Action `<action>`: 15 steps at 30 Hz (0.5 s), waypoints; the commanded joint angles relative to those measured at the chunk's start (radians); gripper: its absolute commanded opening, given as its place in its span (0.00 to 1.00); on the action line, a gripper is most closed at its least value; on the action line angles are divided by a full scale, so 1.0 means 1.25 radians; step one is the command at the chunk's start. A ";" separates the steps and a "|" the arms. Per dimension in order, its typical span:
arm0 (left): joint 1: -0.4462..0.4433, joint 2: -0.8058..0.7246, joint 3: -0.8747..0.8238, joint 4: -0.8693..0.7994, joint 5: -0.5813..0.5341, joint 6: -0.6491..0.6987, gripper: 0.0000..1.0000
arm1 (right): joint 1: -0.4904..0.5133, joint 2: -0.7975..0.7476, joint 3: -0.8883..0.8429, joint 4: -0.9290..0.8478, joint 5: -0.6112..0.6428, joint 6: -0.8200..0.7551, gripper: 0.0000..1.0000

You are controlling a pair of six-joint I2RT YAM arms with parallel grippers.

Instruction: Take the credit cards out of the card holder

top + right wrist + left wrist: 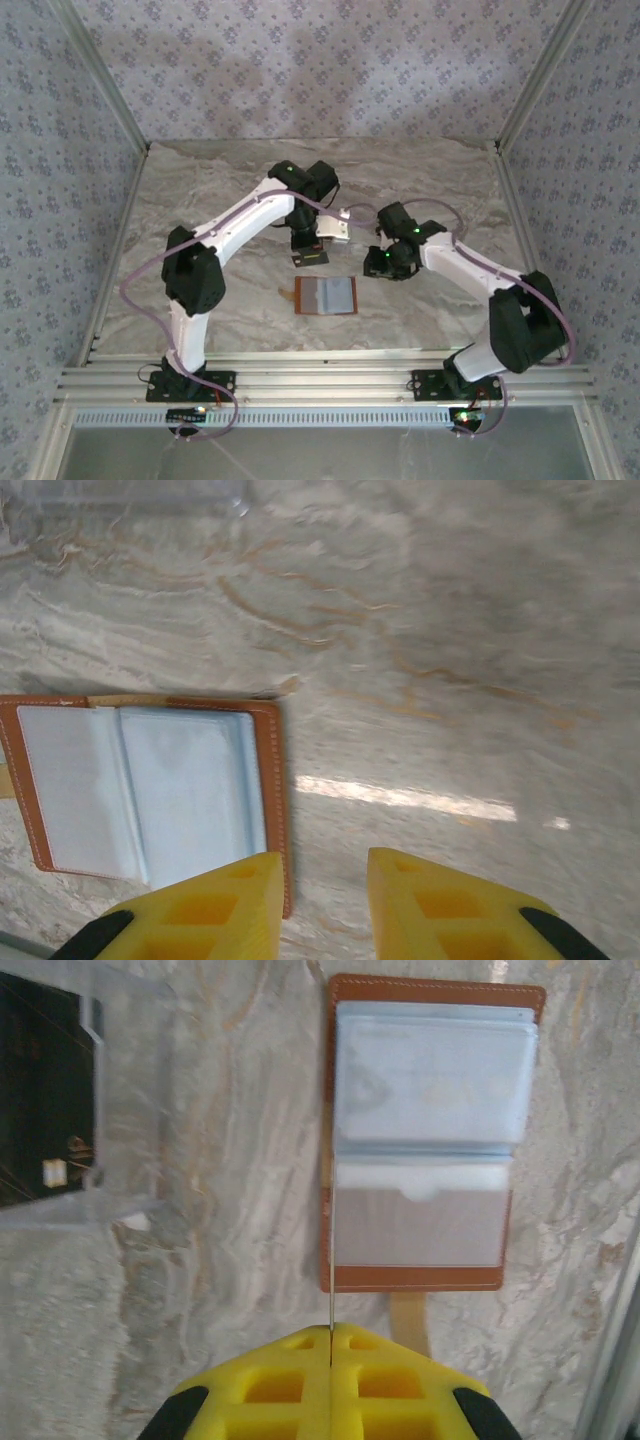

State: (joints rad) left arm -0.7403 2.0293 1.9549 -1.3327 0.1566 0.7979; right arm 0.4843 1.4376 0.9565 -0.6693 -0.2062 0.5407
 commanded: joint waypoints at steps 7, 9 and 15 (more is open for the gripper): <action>0.004 0.207 0.344 -0.156 -0.038 0.142 0.00 | -0.060 -0.081 -0.046 -0.070 0.013 -0.034 0.29; 0.005 0.244 0.395 -0.164 -0.046 0.164 0.00 | -0.064 -0.085 -0.051 -0.071 0.010 -0.035 0.29; 0.013 0.290 0.428 -0.104 -0.066 0.211 0.00 | -0.070 -0.091 -0.064 -0.069 0.003 -0.039 0.29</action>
State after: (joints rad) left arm -0.7326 2.3798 2.4569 -1.4532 0.0895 0.9989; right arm 0.4057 1.3460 0.8909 -0.7292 -0.1982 0.5072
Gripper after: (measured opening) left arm 0.060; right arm 0.291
